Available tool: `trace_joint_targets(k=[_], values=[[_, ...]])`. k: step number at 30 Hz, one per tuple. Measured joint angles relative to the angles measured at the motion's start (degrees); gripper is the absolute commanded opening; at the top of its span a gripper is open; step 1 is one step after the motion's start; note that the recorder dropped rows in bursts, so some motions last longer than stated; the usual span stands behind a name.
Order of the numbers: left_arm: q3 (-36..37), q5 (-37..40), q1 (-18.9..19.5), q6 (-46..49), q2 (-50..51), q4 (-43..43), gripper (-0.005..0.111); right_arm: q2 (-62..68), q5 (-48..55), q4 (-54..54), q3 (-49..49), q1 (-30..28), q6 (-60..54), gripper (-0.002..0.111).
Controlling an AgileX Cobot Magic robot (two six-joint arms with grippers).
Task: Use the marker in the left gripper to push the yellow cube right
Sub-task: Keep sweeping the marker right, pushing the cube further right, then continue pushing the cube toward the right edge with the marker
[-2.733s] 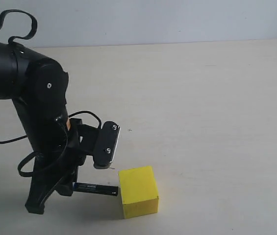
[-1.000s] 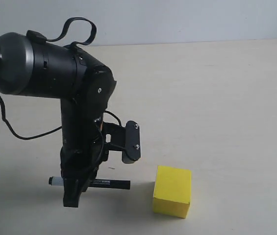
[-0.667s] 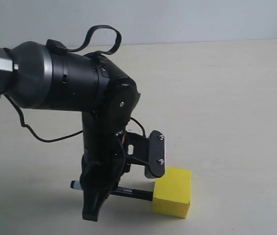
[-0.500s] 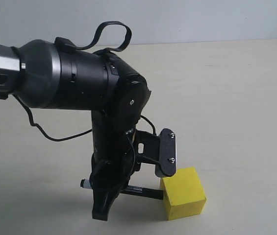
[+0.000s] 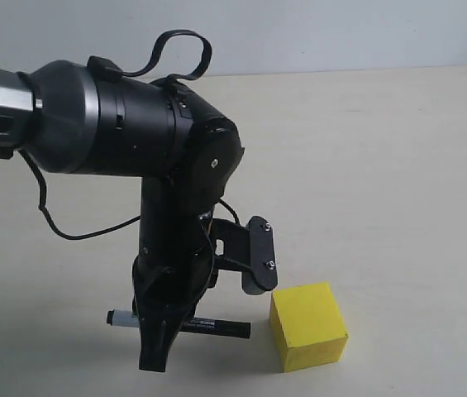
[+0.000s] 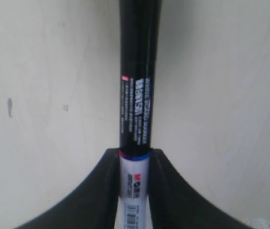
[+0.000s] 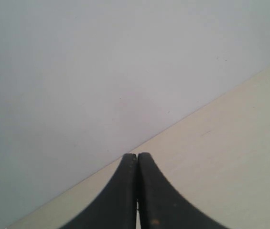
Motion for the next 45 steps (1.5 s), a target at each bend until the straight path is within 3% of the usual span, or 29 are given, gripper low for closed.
trace_joint_targets(k=[16,24,33,38,45], values=[[3.4,-4.6,0.0,-1.8,0.0,0.4,0.000,0.0,0.0,0.0,0.0,0.0,0.0,0.000],[3.4,-10.8,0.0,-2.1,0.0,1.1,0.000,0.0,0.0,0.0,0.0,0.0,0.0,0.000],[2.0,-18.3,-3.1,-2.0,0.1,-0.2,0.000,0.0,0.0,0.0,0.0,0.0,0.0,0.000],[1.5,-14.4,-2.7,-2.0,0.1,2.5,0.000,0.0,0.0,0.0,0.0,0.0,0.0,0.000],[1.5,-8.1,1.7,-2.1,0.1,6.6,0.000,0.0,0.0,0.0,0.0,0.0,0.0,0.000]])
